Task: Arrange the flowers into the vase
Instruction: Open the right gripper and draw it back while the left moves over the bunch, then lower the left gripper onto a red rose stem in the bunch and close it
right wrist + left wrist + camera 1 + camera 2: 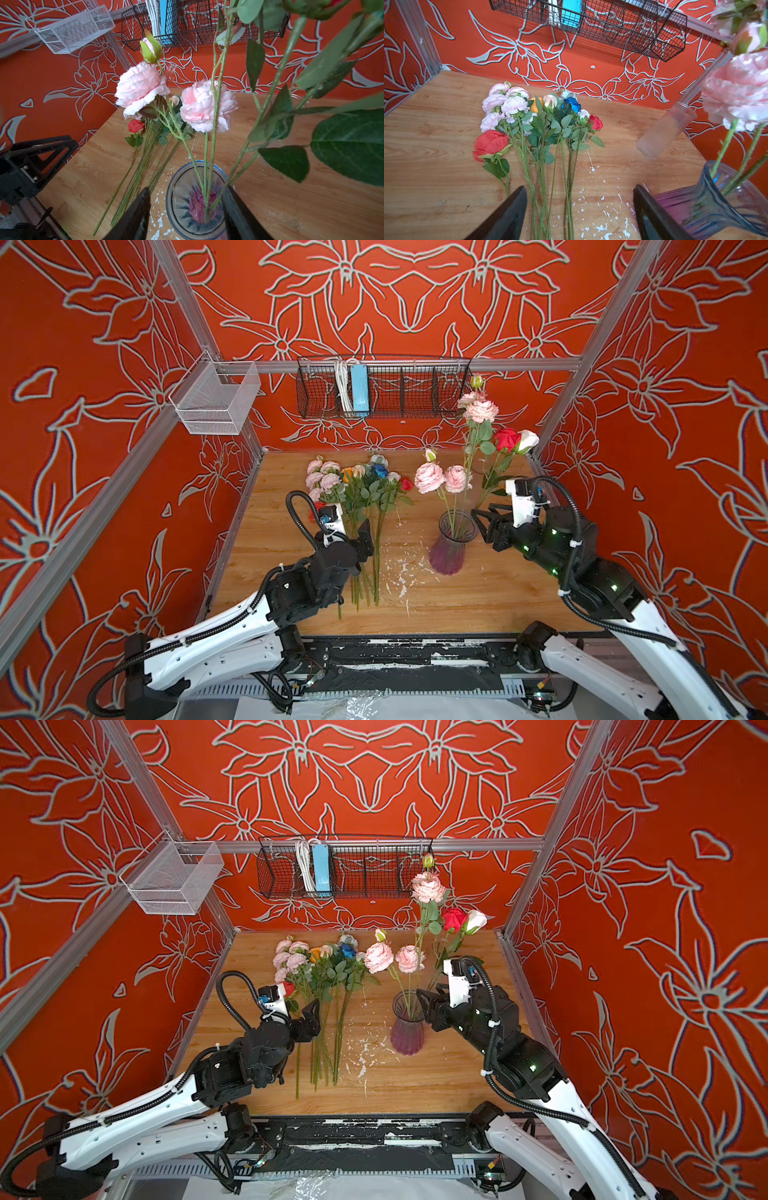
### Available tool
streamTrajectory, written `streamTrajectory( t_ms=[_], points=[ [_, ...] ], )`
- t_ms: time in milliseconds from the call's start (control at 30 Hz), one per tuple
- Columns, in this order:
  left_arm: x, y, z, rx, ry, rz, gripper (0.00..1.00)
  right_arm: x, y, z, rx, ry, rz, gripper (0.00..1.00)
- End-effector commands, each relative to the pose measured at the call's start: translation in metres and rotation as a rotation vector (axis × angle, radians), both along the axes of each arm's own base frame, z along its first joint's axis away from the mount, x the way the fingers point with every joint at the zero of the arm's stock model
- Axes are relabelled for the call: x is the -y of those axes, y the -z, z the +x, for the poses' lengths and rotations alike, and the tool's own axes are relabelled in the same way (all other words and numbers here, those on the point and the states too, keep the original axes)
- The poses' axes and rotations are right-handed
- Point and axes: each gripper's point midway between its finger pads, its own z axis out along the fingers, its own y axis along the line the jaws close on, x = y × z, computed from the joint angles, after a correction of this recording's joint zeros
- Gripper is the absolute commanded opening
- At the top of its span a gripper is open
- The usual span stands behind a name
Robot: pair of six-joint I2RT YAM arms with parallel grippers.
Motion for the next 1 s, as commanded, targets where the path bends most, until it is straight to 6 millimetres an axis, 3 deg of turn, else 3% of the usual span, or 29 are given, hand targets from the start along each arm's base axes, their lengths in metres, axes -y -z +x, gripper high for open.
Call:
streamTrajectory(
  t_ms=[0,267,400,533,967],
  points=[
    [-0.009,0.014,0.008,-0.078,-0.026,-0.042,0.81,0.014,0.002,-0.008,0.018,0.042,0.0,0.57],
    [-0.042,0.085,0.035,-0.42,-0.11,-0.08,0.78,0.041,0.051,-0.018,-0.041,0.166,0.032,0.53],
    [-0.055,0.134,0.04,-0.605,-0.173,-0.13,0.63,0.046,0.063,-0.022,-0.055,0.184,0.042,0.5],
    [-0.064,0.181,0.04,-0.757,-0.199,-0.148,0.56,0.043,0.072,-0.022,-0.073,0.178,0.054,0.49],
    [-0.083,0.249,0.076,-0.929,-0.246,-0.075,0.49,0.036,0.074,-0.023,-0.092,0.147,0.087,0.48]
  ],
)
